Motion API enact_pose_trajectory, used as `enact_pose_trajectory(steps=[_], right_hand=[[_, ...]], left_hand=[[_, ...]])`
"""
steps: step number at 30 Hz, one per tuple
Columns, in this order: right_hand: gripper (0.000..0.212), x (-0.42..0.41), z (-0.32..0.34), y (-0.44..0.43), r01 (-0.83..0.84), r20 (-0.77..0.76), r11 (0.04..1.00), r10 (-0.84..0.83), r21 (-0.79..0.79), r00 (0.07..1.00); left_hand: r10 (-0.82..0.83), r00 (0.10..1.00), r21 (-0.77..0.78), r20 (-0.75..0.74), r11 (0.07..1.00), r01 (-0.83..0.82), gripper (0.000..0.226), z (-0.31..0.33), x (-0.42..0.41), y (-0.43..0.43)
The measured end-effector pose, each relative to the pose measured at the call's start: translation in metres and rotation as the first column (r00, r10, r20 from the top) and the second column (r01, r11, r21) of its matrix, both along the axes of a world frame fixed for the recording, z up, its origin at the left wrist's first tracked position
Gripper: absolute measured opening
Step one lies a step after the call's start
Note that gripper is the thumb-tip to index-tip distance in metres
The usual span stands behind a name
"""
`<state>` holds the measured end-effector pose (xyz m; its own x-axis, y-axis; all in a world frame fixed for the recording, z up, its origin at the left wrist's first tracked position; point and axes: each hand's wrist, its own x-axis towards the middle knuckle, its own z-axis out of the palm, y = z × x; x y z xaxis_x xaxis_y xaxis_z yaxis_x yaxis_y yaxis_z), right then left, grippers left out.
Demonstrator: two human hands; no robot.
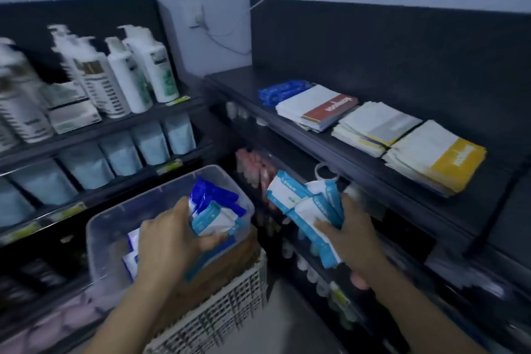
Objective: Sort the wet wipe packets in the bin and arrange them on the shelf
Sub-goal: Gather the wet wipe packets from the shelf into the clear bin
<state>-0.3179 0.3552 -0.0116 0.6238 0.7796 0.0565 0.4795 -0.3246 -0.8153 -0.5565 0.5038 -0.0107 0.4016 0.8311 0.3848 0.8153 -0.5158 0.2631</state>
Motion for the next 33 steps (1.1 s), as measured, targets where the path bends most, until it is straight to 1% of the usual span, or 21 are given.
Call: enact_pose_trajectory(steps=[3,8,12,16,20,23,25,28,30,32,33], right_hand=[[0.041,-0.038,-0.007,0.047,-0.105,0.031,0.992,0.107,-0.065,0.994],[0.035,-0.08,-0.025,0.111,-0.258,0.033,0.955,0.266,-0.145,0.964],[0.033,-0.099,-0.042,0.153,-0.338,0.053,0.925,0.351,-0.175,0.935],[0.043,-0.101,-0.059,0.202,-0.373,0.12,0.9,0.406,-0.225,0.906],[0.047,-0.09,-0.077,0.254,-0.405,0.174,0.844,0.484,-0.353,0.858],[0.044,-0.077,-0.094,0.289,-0.422,0.201,0.786,0.55,-0.452,0.81],[0.042,-0.07,-0.104,0.31,-0.427,0.202,0.75,0.584,-0.505,0.786],[0.04,-0.063,-0.12,0.337,-0.455,0.165,0.683,0.639,-0.571,0.752],[0.041,-0.06,-0.13,0.351,-0.485,0.148,0.627,0.691,-0.61,0.707],[0.045,-0.059,-0.143,0.363,-0.531,0.097,0.588,0.721,-0.61,0.686],[0.047,-0.059,-0.15,0.368,-0.553,0.077,0.584,0.725,-0.594,0.684]], left_hand=[[0.11,0.994,-0.034,0.008,0.993,-0.11,0.062,-0.003,-0.048,0.02],[0.213,0.977,-0.056,0.001,0.976,-0.213,0.059,-0.022,-0.104,0.046],[0.249,0.967,-0.004,-0.059,0.968,-0.25,0.061,-0.038,-0.125,0.063],[0.316,0.938,-0.015,-0.142,0.947,-0.321,0.057,-0.046,-0.129,0.087],[0.358,0.892,-0.149,-0.277,0.901,-0.408,0.051,-0.058,-0.112,0.124],[0.334,0.885,-0.27,-0.324,0.864,-0.425,0.048,-0.082,-0.096,0.156],[0.315,0.877,-0.33,-0.363,0.837,-0.437,0.051,-0.1,-0.087,0.178],[0.309,0.872,-0.408,-0.38,0.79,-0.458,0.057,-0.118,-0.072,0.204],[0.299,0.875,-0.451,-0.381,0.766,-0.459,0.054,-0.126,-0.064,0.216],[0.293,0.882,-0.448,-0.368,0.776,-0.445,0.049,-0.133,-0.062,0.225],[0.295,0.888,-0.441,-0.353,0.785,-0.436,0.046,-0.136,-0.063,0.229]])
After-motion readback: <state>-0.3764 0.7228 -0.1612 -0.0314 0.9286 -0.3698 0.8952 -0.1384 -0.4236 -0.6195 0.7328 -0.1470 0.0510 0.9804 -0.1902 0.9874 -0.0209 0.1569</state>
